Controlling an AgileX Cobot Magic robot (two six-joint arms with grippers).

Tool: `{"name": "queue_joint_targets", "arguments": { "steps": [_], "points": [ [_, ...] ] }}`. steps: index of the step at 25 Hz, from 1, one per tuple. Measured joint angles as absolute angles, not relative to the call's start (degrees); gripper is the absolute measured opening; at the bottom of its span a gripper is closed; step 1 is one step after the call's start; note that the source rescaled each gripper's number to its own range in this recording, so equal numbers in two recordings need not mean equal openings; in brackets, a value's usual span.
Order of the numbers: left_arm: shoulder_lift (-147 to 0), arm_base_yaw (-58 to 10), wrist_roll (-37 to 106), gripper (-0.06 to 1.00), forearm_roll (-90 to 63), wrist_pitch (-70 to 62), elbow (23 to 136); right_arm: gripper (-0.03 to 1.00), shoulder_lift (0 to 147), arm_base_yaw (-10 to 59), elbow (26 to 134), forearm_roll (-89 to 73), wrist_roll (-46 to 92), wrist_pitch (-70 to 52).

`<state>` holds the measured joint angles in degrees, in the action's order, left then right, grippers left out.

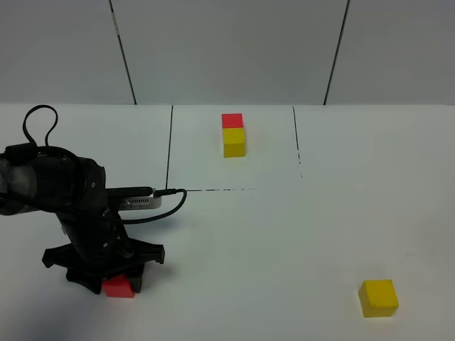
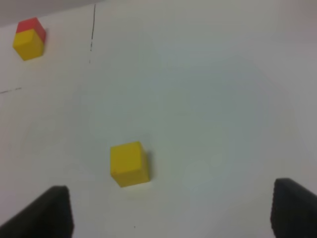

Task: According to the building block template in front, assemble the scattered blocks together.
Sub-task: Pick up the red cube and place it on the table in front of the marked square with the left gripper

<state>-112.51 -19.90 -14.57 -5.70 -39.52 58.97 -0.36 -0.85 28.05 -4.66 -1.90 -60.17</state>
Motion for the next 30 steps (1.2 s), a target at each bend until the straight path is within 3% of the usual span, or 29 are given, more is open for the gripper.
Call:
{"name": "queue_joint_targets", "arguments": {
  "steps": [2, 12, 22, 30],
  "points": [
    [-112.6, -19.9, -14.6, 0.00, -7.0, -40.5, 59.0, 0.62, -0.4, -0.8, 28.1, -4.7, -1.9, -60.2],
    [-112.9, -19.8, -12.4, 0.00, -6.9, -45.7, 61.5, 0.62, -0.4, -0.8, 28.1, -4.7, -1.9, -60.2],
    [-112.0, -20.0, 14.4, 0.00, -3.3, -59.0, 86.9, 0.62, -0.4, -0.8, 28.1, -4.8, -2.0, -60.2],
    [-115.0, -21.8, 25.8, 0.00, -3.2, -62.6, 96.6, 0.62, -0.4, -0.8, 28.1, -4.8, -2.1, -60.2]
  ]
}}
